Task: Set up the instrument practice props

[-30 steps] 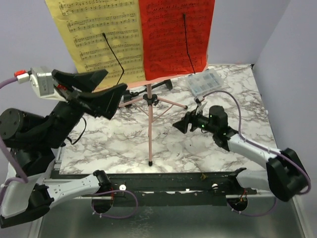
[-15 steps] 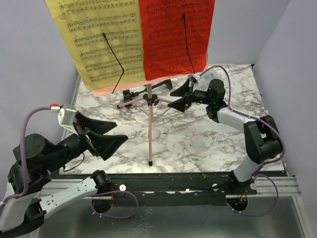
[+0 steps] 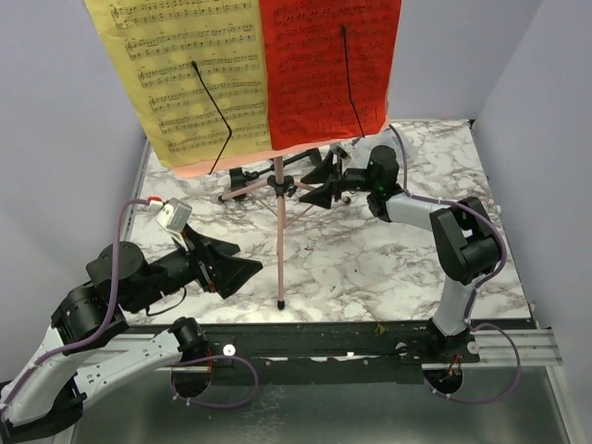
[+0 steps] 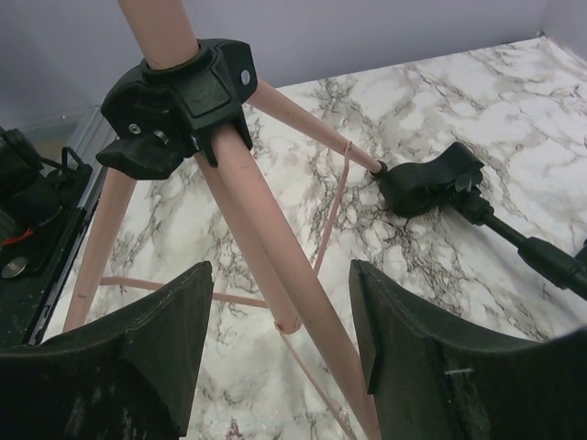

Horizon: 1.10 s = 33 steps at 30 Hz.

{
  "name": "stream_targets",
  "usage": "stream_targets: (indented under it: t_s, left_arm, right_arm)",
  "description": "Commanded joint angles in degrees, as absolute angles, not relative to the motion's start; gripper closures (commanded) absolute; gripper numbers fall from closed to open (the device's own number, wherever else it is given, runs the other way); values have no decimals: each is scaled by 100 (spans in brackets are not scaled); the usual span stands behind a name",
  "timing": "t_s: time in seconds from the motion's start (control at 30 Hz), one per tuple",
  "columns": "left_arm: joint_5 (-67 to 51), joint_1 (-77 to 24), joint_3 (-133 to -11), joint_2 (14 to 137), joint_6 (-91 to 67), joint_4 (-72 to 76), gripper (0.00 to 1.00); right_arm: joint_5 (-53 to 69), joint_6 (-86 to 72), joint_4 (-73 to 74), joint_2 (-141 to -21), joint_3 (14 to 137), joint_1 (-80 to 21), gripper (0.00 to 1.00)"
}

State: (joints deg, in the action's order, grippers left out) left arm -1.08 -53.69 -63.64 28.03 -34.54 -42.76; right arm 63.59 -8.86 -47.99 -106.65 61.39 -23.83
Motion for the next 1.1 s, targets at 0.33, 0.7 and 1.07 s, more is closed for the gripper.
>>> stream_targets:
  t_s: [0.33, 0.7, 1.07]
  left_arm:
    - [-375, -5370, -6689, 2950, -3587, -3925, 1]
    - [-272, -5369, -6304, 3203, -3499, -3465, 10]
    - [1646, -5367, -3863, 3095, -1775, 189, 24]
  right_arm:
    - [5945, -464, -5426, -10947, 6139, -2705, 58]
    - [5230, -53, -5605, -11012, 5419, -2803, 88]
    - [4220, -701, -6740, -11351, 4931, -2941, 100]
